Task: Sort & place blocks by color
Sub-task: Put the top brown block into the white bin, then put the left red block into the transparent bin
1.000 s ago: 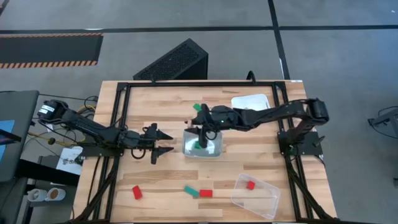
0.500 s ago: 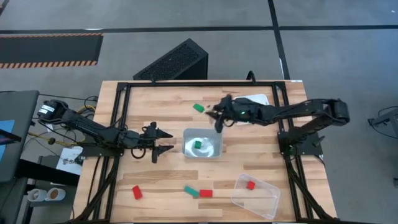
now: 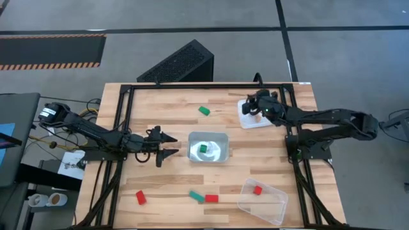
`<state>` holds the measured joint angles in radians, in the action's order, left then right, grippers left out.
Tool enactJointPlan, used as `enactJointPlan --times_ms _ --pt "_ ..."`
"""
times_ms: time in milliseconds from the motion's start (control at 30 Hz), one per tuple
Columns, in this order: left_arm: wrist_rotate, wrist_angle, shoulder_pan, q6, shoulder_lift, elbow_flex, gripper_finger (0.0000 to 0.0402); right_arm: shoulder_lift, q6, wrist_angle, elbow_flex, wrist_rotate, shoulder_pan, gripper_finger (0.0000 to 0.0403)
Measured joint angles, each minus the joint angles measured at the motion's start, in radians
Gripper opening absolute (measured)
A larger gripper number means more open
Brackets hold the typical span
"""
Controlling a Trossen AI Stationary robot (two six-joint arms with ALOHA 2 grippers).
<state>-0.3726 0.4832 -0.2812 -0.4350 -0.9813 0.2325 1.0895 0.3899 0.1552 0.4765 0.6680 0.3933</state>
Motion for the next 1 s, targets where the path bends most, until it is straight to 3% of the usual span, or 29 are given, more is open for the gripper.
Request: enactJointPlan --times_ms 200,567,833,1000 --pt "0.000 -0.007 0.000 -0.035 0.000 0.000 0.0237 0.059 0.050 -0.031 -0.014 -0.085 0.083 0.0168" --pt "-0.035 -0.005 0.000 -0.018 0.000 0.000 0.0237 0.172 0.074 -0.054 0.000 -0.153 0.109 0.0221" --pt "-0.091 -0.001 0.001 0.047 0.000 0.000 0.0237 0.028 0.107 -0.250 0.082 -0.171 -0.003 0.0209" --pt "-0.114 0.008 0.005 0.094 0.000 0.000 0.0237 -0.117 0.086 -0.217 0.091 -0.155 -0.156 0.0188"
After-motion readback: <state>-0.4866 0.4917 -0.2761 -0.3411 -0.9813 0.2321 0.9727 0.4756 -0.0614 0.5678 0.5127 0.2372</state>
